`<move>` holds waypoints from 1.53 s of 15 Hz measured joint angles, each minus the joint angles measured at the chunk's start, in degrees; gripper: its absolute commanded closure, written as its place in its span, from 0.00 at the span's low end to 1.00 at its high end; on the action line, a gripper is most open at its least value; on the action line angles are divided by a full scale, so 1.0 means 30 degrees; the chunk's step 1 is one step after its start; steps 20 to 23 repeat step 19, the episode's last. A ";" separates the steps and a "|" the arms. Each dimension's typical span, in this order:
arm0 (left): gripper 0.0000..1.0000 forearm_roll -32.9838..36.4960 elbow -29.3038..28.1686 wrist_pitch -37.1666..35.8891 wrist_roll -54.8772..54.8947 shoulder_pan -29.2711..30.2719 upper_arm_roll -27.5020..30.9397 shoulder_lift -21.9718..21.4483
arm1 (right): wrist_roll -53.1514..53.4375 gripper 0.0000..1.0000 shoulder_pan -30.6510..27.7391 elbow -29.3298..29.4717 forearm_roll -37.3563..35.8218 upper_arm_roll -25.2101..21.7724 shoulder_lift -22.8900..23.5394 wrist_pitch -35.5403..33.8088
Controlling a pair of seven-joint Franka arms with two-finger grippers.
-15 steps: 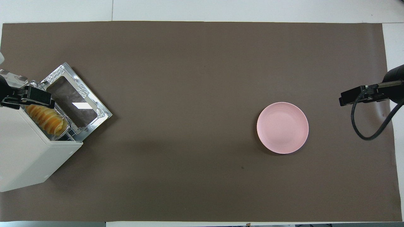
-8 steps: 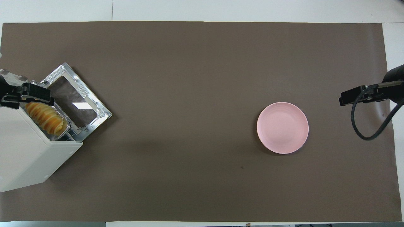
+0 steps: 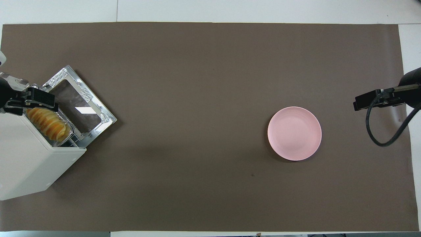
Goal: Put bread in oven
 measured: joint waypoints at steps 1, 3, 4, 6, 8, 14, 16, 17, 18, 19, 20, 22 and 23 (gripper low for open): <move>0.00 0.0000 0.0002 0.0006 0.0000 0.0000 -0.0017 0.0000 | 0.0000 0.00 0.0000 0.0000 0.0000 0.0000 0.0000 0.0000; 0.00 0.0000 0.0004 0.0012 -0.0003 -0.0001 -0.0031 0.0000 | 0.0000 0.00 0.0000 0.0000 0.0000 0.0000 0.0000 0.0000; 0.00 0.0000 0.0005 0.0037 -0.0025 -0.0001 -0.0031 0.0000 | 0.0000 0.00 0.0000 0.0000 0.0000 0.0000 0.0000 0.0000; 0.00 0.0000 0.0009 0.0358 -0.0046 -0.0001 -0.0031 0.0001 | 0.0000 0.00 0.0000 0.0000 0.0000 0.0000 0.0000 0.0000; 0.00 0.0017 0.0010 0.0887 -0.0046 -0.0001 -0.0028 0.0010 | 0.0000 0.00 0.0000 0.0000 0.0000 0.0000 0.0000 0.0000; 0.00 0.0341 0.0009 0.0923 -0.0045 0.0003 0.0000 0.0087 | 0.0000 0.00 0.0000 0.0000 0.0000 0.0000 0.0000 0.0000; 0.00 0.0345 0.0009 0.0923 -0.0045 0.0003 -0.0018 0.0088 | 0.0000 0.00 0.0000 0.0000 0.0000 0.0000 0.0000 0.0000; 0.00 0.0345 0.0009 0.0929 -0.0045 0.0002 -0.0034 0.0089 | 0.0000 0.00 0.0000 0.0000 0.0000 0.0000 0.0000 0.0000; 0.00 0.0345 0.0009 0.0948 -0.0045 0.0001 -0.0043 0.0089 | 0.0000 0.00 0.0000 0.0000 0.0000 0.0000 0.0000 0.0000; 0.00 0.0346 0.0010 0.0965 -0.0045 0.0001 -0.0042 0.0089 | 0.0000 0.00 0.0000 0.0000 0.0000 0.0000 0.0000 0.0000; 0.00 0.0346 0.0010 0.0965 -0.0045 0.0001 -0.0042 0.0089 | 0.0000 0.00 0.0000 0.0000 0.0000 0.0000 0.0000 0.0000; 0.00 0.0346 0.0010 0.0965 -0.0045 0.0001 -0.0042 0.0089 | 0.0000 0.00 0.0000 0.0000 0.0000 0.0000 0.0000 0.0000; 0.00 0.0346 0.0010 0.0965 -0.0045 0.0001 -0.0042 0.0089 | 0.0000 0.00 0.0000 0.0000 0.0000 0.0000 0.0000 0.0000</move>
